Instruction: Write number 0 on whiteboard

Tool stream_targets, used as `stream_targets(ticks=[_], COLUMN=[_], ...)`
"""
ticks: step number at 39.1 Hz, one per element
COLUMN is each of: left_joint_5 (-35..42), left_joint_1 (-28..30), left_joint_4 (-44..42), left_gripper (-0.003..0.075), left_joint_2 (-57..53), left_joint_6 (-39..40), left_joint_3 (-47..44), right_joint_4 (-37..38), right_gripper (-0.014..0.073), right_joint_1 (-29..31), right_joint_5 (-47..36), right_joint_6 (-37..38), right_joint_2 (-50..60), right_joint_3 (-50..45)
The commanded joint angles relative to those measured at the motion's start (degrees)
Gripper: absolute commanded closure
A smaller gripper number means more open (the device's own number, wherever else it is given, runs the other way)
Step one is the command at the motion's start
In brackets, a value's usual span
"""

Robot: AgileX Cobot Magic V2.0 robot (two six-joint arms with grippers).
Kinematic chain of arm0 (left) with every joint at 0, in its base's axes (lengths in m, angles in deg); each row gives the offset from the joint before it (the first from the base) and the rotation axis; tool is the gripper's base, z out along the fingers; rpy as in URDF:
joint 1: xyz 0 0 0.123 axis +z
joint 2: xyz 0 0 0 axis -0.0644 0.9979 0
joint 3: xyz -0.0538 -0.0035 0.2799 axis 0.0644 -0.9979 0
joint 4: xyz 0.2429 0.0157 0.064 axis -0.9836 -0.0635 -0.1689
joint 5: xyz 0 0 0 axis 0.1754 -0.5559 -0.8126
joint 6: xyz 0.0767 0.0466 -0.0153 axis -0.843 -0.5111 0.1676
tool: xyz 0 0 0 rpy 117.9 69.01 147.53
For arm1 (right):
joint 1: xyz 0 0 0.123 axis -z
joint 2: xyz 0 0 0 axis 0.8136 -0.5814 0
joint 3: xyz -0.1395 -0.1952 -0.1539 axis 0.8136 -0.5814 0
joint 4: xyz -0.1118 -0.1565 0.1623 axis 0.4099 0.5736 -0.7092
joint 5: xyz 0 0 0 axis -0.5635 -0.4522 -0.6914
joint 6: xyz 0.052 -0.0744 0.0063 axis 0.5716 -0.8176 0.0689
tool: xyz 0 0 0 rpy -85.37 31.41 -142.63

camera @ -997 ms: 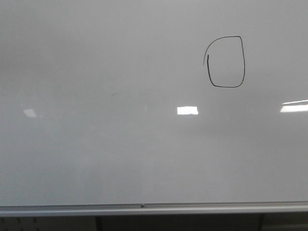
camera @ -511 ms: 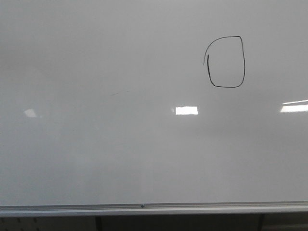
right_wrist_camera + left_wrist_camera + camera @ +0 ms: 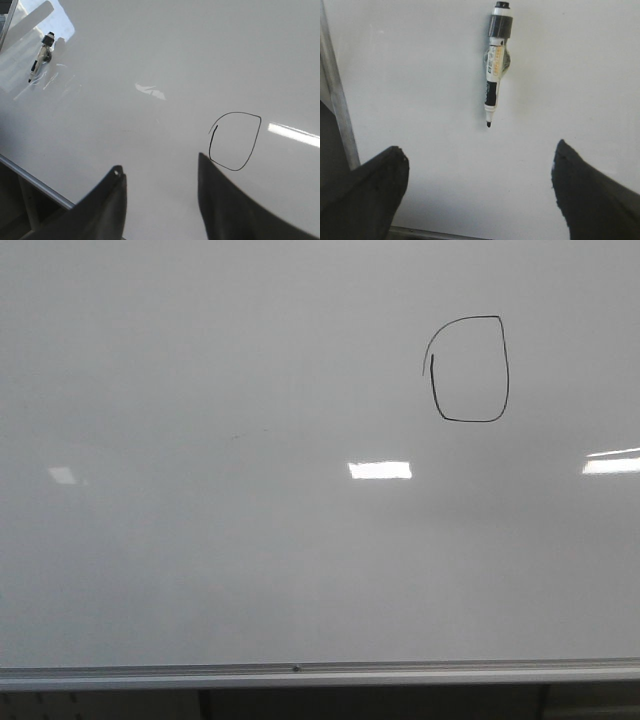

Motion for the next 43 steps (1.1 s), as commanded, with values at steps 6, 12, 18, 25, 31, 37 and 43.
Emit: stream_targets(ticks=[6,12,18,25,31,37,43], left_joint_5=[9.0,11.5,12.0,11.9,11.9,11.9,11.9], left_joint_1=[-0.3,-0.3,-0.3,-0.3,-0.3,-0.3,-0.3], left_joint_4=[0.5,0.5,0.5,0.5,0.5,0.5,0.5], left_gripper=[0.0155,0.0155,0.0155,0.0155,0.0249,0.0516,0.0741], left_joint_2=[-16.7,-26.0,-31.8,-32.8,-32.8,-32.8,-32.8], left_joint_6=[-0.1,-0.1,-0.1,-0.1,-0.1,-0.1,-0.1], left_joint_3=[-10.8,-15.9,-17.4,-17.4,-17.4,-17.4,-17.4], right_joint_4=[-0.8,-0.8,-0.8,-0.8,-0.8,-0.8,-0.8], right_gripper=[0.0239,0.0239,0.0239,0.0241,0.0358,0.0575,0.0662], right_joint_1=[0.0,0.0,0.0,0.0,0.0,0.0,0.0], right_joint_5=[-4.0,-4.0,-4.0,-4.0,-4.0,-4.0,-4.0], right_joint_6=[-0.2,-0.2,-0.2,-0.2,-0.2,-0.2,-0.2], right_joint_2=[-0.5,-0.5,-0.5,-0.5,-0.5,-0.5,-0.5], right_joint_3=[1.5,1.5,1.5,1.5,1.5,1.5,1.5])
